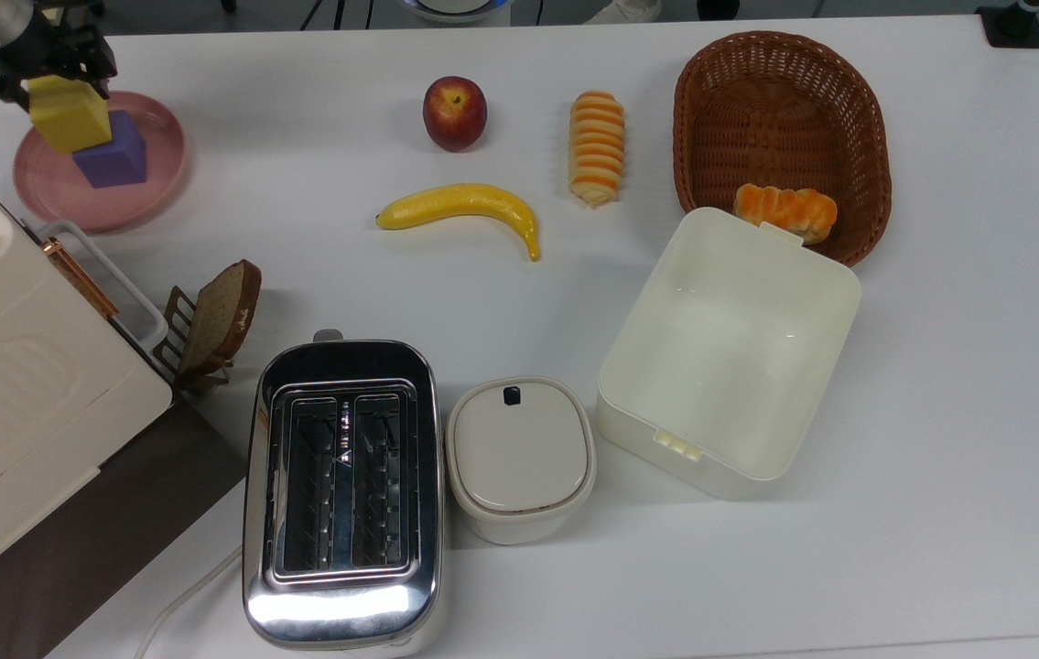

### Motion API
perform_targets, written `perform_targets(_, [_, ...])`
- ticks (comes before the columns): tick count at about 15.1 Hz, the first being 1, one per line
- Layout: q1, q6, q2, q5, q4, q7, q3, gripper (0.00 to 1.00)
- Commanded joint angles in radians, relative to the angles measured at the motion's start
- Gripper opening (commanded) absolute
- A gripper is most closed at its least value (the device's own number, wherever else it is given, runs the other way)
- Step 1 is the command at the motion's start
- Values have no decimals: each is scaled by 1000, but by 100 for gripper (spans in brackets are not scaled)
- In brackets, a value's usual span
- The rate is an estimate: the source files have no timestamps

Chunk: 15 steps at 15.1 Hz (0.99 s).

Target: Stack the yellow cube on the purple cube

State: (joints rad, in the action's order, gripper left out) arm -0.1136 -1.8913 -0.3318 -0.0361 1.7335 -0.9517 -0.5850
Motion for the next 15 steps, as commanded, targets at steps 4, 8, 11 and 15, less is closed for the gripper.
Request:
perform_targets(4, [20,-20,20,31,1,50,-1,100])
perform_targets(8, [37,32,132,31,-23,91,-1,100])
perform_targets(11, [43,139,180,31,-92,158,14,100])
perform_targets(15, [58,291,226,4,-135,498,219,100])
